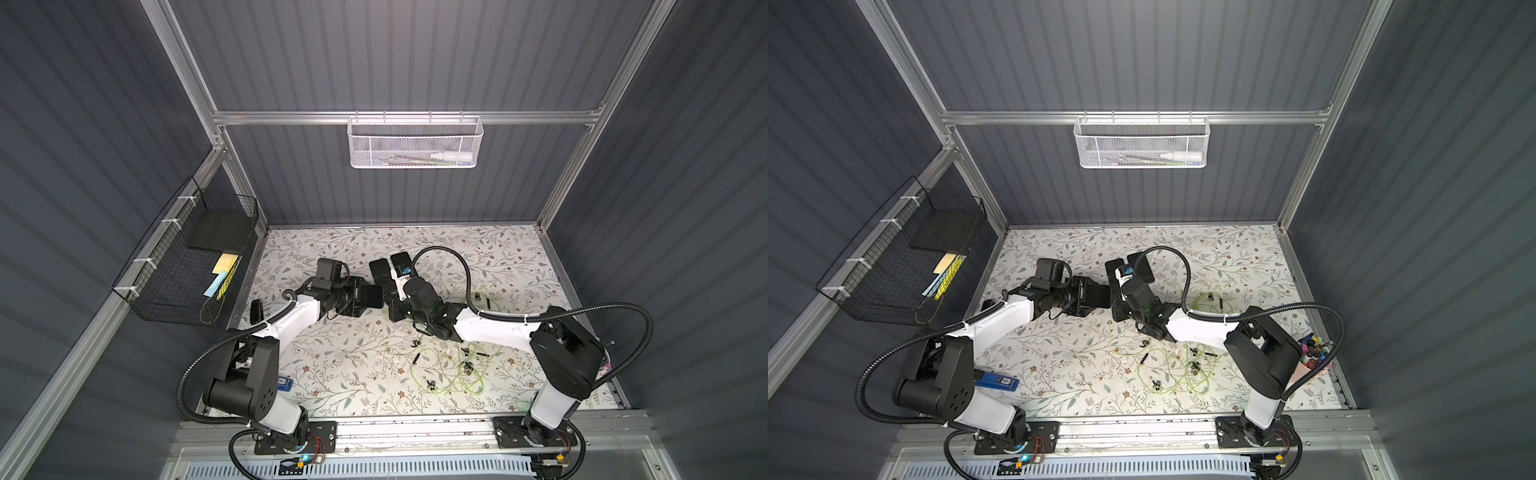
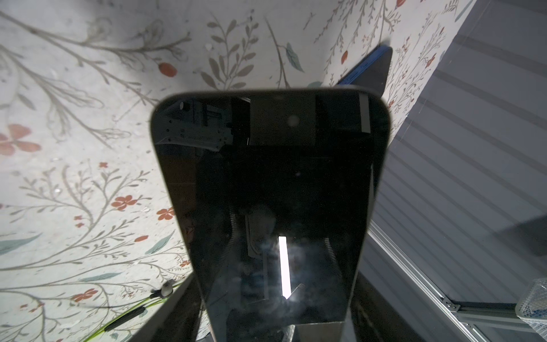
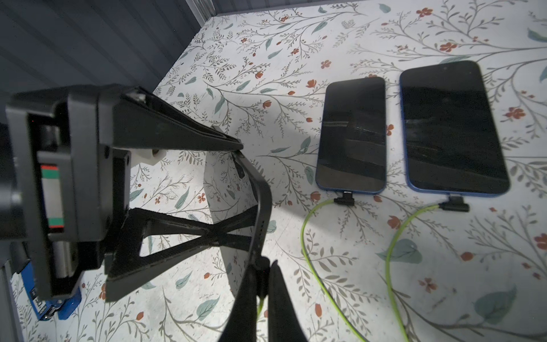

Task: Plug wired earphones into phones
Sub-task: Insert the wired earphone into the phone.

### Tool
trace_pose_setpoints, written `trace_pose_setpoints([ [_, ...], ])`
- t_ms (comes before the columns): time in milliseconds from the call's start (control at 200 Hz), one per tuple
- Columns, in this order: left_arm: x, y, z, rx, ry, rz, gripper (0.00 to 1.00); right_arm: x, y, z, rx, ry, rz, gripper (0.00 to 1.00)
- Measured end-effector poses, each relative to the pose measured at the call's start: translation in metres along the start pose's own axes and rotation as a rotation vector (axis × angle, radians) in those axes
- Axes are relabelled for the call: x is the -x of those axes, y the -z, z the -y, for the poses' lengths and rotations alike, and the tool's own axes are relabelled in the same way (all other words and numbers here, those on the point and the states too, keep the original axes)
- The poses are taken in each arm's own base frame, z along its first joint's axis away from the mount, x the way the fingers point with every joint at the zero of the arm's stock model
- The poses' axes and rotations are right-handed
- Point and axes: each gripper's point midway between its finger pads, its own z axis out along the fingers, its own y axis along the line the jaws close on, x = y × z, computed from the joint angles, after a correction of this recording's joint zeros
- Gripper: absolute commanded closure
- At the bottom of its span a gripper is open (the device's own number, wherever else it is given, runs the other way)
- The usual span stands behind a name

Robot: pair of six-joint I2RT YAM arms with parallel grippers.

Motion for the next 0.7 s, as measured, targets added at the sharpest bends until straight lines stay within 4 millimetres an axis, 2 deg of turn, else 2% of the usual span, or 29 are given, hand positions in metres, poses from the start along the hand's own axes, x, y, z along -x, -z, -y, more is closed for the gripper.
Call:
trace_pose_setpoints([
  [75, 0.0, 0.001, -0.006, 0.023, -0.019, -0.014, 1.0, -0.003, 0.001, -0.002, 0.02, 0.007, -0.022, 0.56],
  [145, 0.005, 0.002, -0.014, 0.064, -0.043, -0.008, 1.0, -0.006, 0.007, 0.002, 0.029, 0.0, -0.051, 0.38],
  [250, 0.03, 0.004, -0.021, 0.135, -0.076, 0.051, 1.0, 0.002, 0.027, 0.02, 0.015, -0.018, -0.069, 0.14],
  [265, 0.034, 0.004, -0.021, 0.144, -0.083, 0.062, 1.0, 0.005, 0.032, 0.025, 0.003, -0.027, -0.066, 0.08],
  [295, 0.043, 0.005, -0.021, 0.168, -0.104, 0.089, 1.0, 0.01, 0.039, 0.033, -0.01, -0.037, -0.065, 0.01],
  [415, 0.071, 0.004, -0.011, 0.255, -0.224, 0.178, 1.0, 0.034, 0.073, 0.072, -0.087, -0.045, -0.045, 0.01],
  [500, 0.085, -0.003, 0.002, 0.316, -0.353, 0.207, 1.0, 0.046, 0.098, 0.114, -0.184, -0.053, -0.031, 0.01],
  [570, 0.093, -0.012, 0.01, 0.371, -0.463, 0.211, 1.0, 0.048, 0.117, 0.149, -0.27, -0.056, -0.023, 0.01],
  [630, 0.1, -0.02, 0.015, 0.424, -0.557, 0.211, 1.0, 0.044, 0.133, 0.18, -0.352, -0.06, -0.03, 0.01],
  [700, 0.103, -0.03, 0.017, 0.488, -0.66, 0.202, 1.0, 0.036, 0.146, 0.207, -0.421, -0.066, -0.048, 0.01],
])
